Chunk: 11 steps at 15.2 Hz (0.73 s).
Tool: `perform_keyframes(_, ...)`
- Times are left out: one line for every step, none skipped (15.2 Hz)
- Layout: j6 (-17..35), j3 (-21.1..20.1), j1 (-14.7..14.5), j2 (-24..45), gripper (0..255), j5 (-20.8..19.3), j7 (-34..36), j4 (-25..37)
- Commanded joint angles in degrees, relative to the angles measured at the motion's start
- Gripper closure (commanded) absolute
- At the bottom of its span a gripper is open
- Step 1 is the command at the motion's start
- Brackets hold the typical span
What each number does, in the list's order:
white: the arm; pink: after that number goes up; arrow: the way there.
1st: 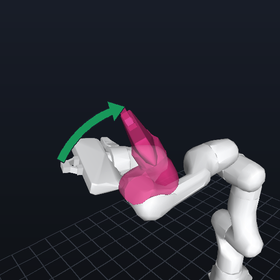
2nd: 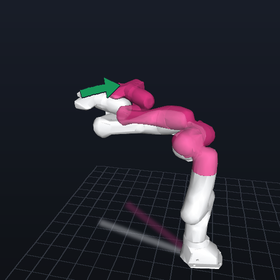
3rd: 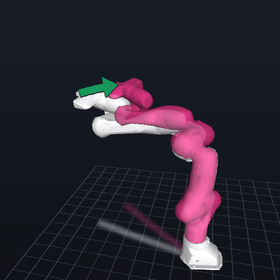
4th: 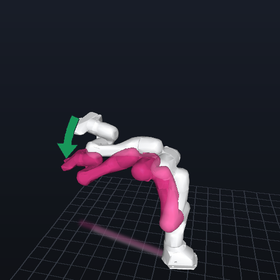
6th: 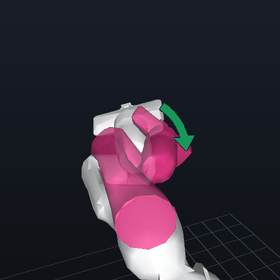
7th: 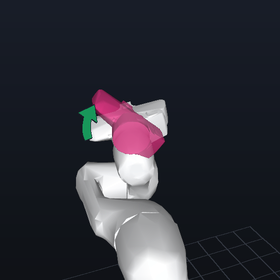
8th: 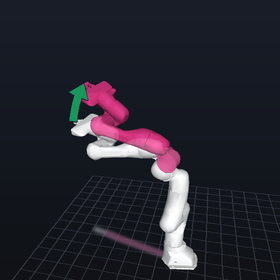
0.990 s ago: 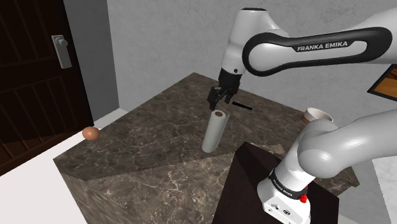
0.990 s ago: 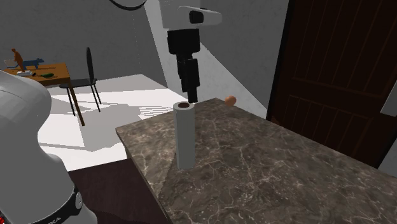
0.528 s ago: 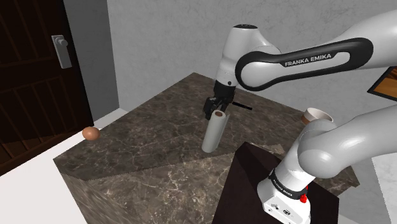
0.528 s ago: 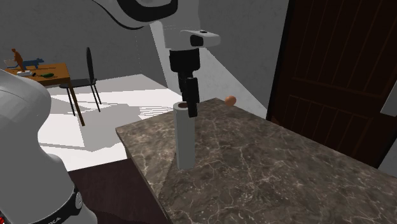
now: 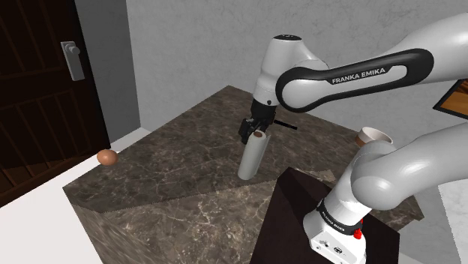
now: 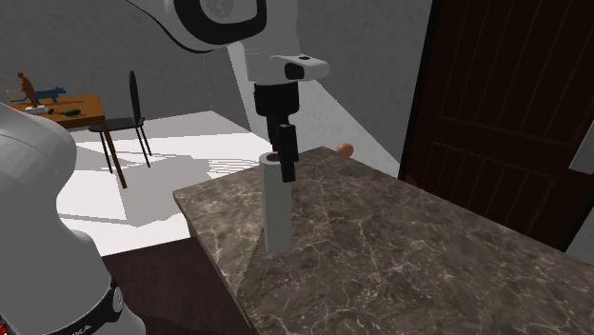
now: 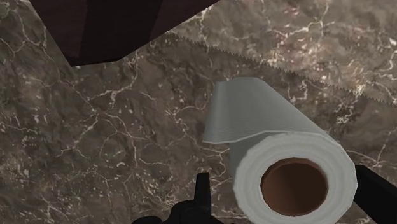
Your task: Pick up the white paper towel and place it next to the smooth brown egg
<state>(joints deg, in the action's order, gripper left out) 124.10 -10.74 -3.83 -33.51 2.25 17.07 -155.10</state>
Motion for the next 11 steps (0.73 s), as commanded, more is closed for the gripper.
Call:
perform_keyframes(0.0, 0.0, 0.0, 0.0, 0, 0.0, 0.0, 0.0)
perform_keyframes(0.0, 0.0, 0.0, 0.0, 255, 0.0, 0.0, 0.0)
perform_keyframes(0.0, 0.0, 0.0, 0.0, 255, 0.0, 0.0, 0.0)
perform_keyframes(0.0, 0.0, 0.0, -0.02, 255, 0.0, 0.0, -0.02)
perform_keyframes(0.01, 0.0, -0.01, -0.03, 255, 0.01, 0.0, -0.04)
perform_keyframes(0.02, 0.0, -0.01, -0.04, 255, 0.01, 0.0, -0.06)
perform_keyframes(0.03, 0.01, 0.0, -0.03, 255, 0.0, -0.02, -0.06)
perform_keyframes(0.06, 0.02, 0.01, 0.01, 255, -0.01, -0.02, -0.05)
perform_keyframes(0.07, 0.02, 0.02, 0.04, 255, -0.02, -0.02, -0.03)
perform_keyframes(0.05, 0.02, 0.02, 0.03, 255, -0.02, -0.02, -0.01)
perform_keyframes(0.02, -0.01, 0.01, 0.01, 255, 0.0, -0.01, -0.01)
